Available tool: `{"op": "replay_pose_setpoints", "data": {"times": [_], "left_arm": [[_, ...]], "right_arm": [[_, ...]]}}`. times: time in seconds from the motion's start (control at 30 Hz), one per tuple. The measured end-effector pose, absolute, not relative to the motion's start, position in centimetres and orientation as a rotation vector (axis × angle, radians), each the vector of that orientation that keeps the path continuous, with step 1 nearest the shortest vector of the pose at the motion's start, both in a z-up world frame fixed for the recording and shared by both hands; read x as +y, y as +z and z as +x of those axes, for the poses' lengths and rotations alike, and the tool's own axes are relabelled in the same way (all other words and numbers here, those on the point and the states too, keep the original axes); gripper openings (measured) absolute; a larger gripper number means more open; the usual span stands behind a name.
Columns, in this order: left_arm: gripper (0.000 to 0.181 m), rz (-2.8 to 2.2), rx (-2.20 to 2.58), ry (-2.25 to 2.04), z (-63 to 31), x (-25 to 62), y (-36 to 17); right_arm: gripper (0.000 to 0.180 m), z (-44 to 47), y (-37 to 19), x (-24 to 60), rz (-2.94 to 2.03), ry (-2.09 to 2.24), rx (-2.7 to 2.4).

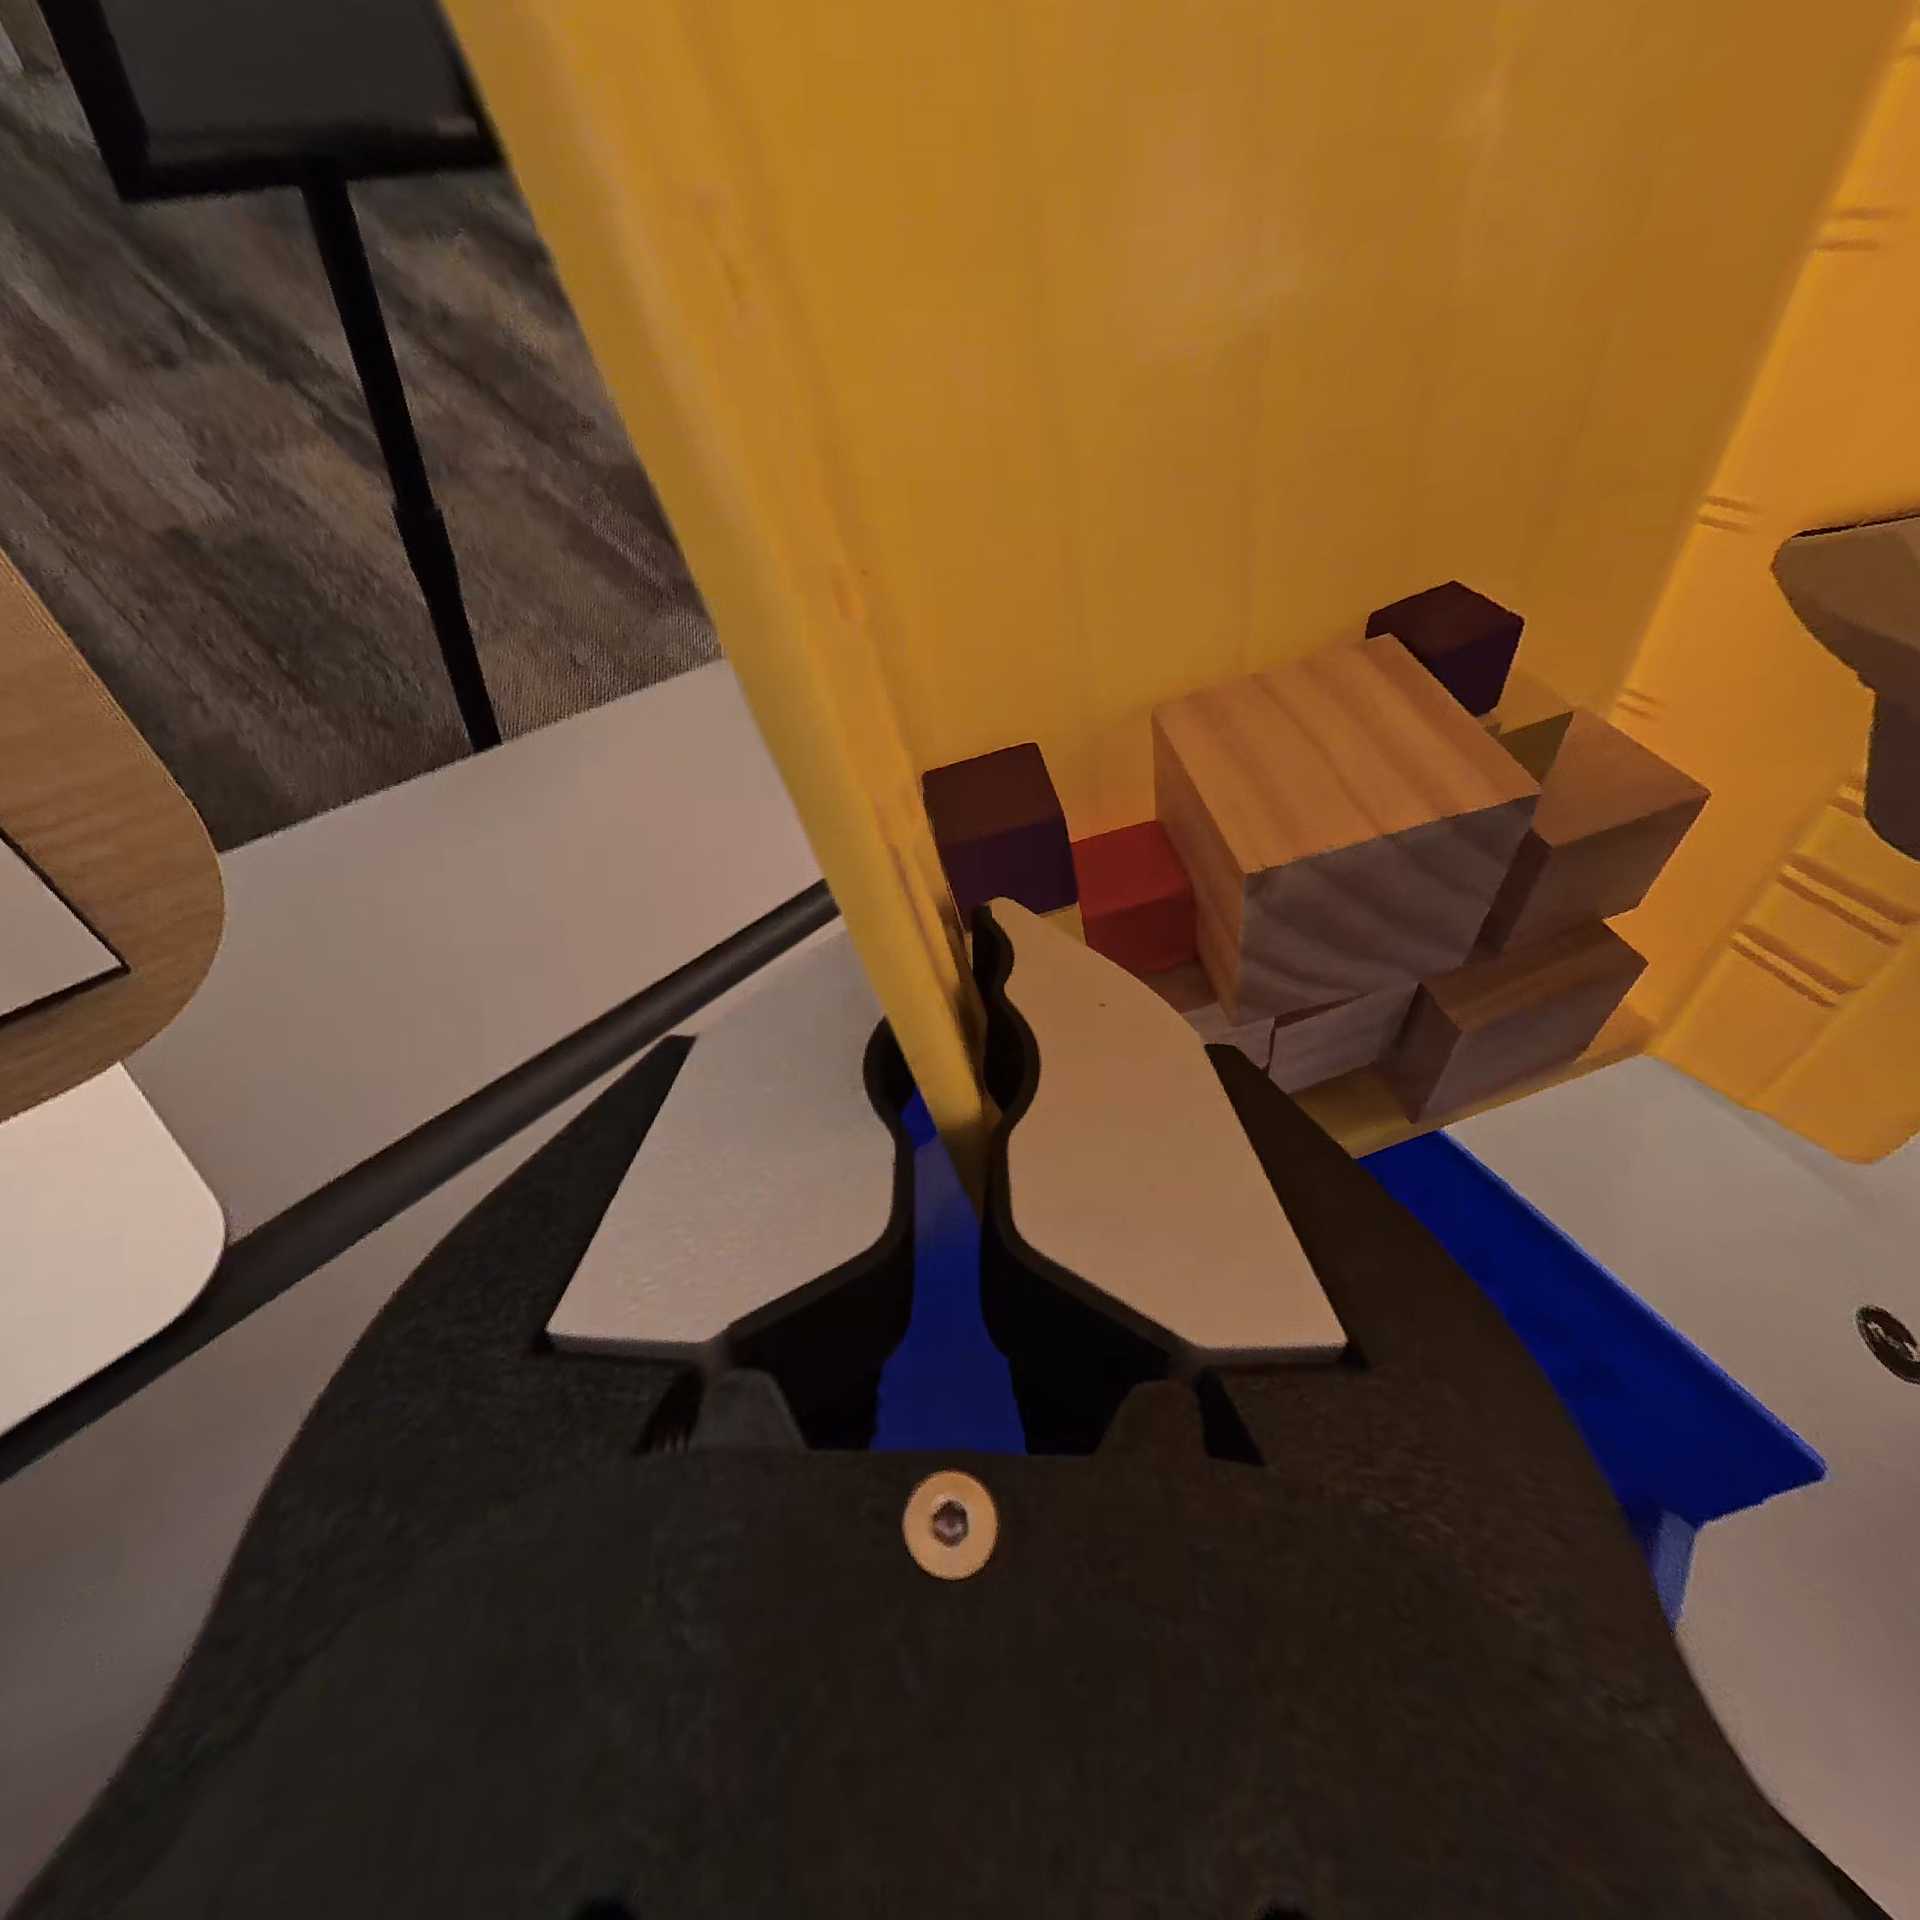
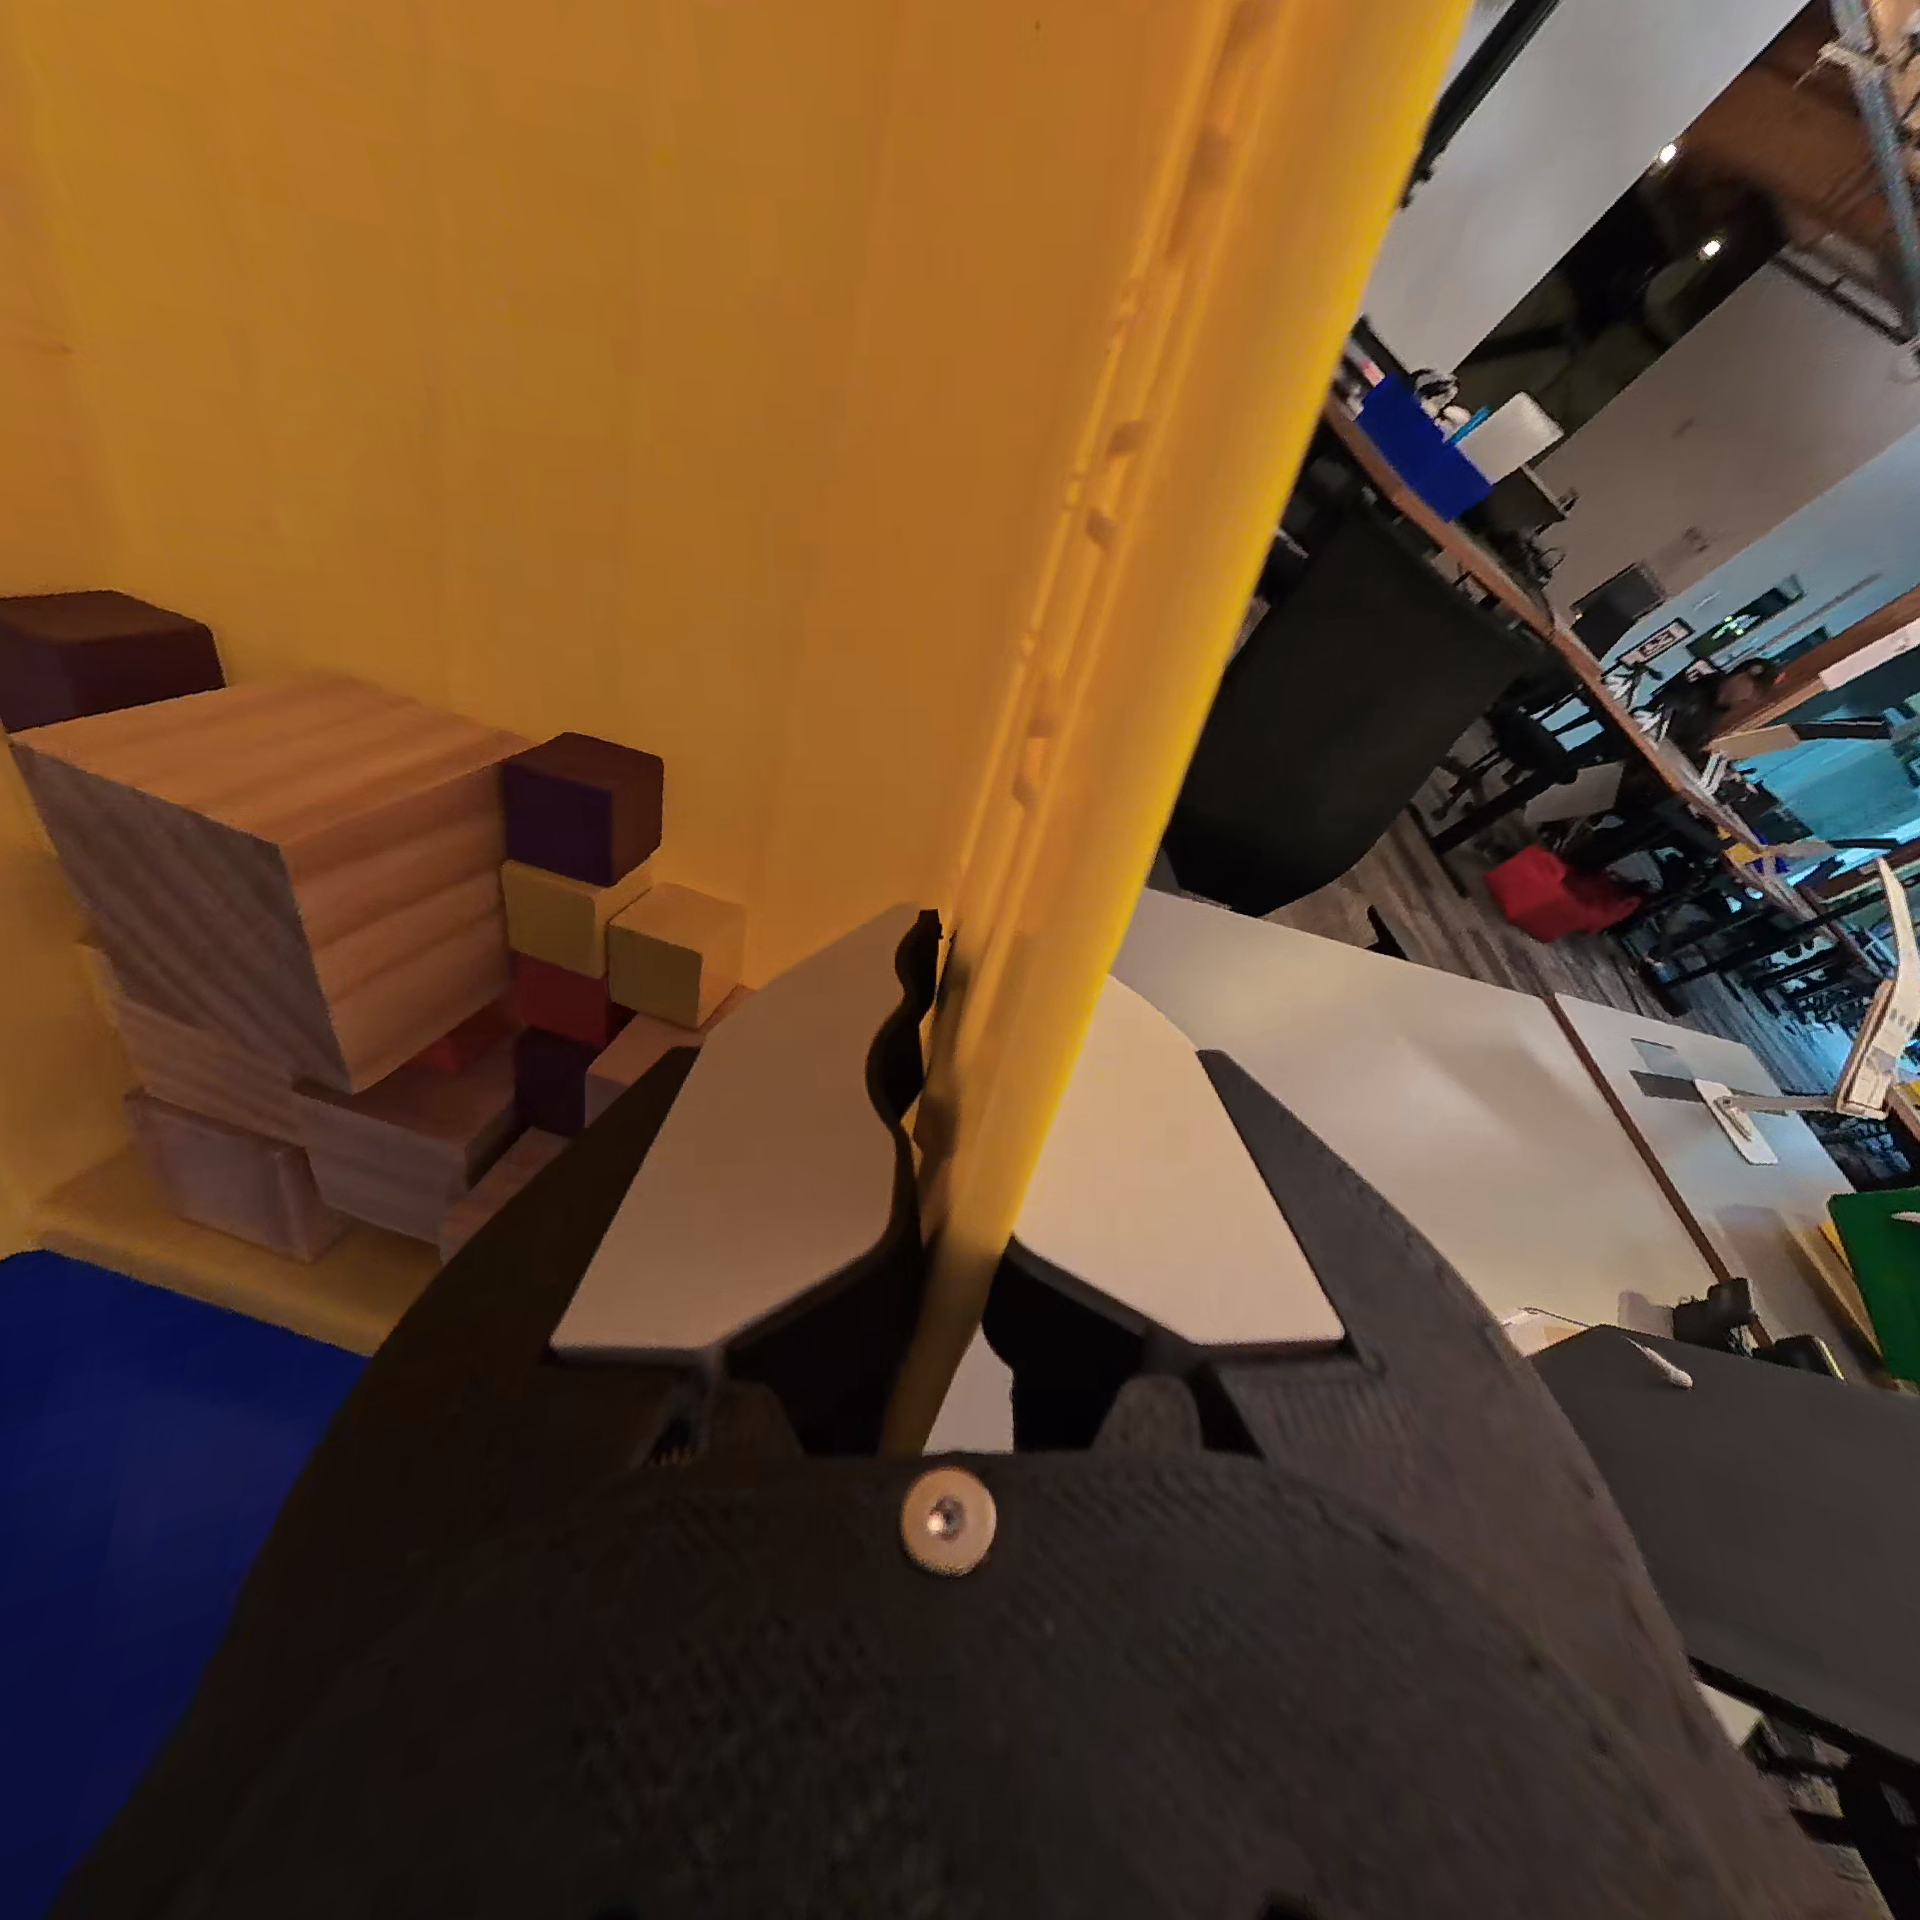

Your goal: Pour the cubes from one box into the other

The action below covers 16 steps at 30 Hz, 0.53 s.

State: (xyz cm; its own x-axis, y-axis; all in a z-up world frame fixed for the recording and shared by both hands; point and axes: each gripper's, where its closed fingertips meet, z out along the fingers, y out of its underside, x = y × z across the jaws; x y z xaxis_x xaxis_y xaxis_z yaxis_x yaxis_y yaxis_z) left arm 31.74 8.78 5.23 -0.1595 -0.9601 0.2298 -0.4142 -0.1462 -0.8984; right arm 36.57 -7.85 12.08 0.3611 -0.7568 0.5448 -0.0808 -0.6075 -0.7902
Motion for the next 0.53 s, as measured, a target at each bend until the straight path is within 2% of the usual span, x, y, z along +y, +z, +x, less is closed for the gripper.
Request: {"op": "replay_pose_setpoints", "data": {"times": [0.53], "left_arm": [[0.007,-1.411,1.426,-1.399,30.8,8.5,6.5]], "right_arm": [[0.004,34.6,13.1,-8.5,-1.752,-1.380,0.658]]}}
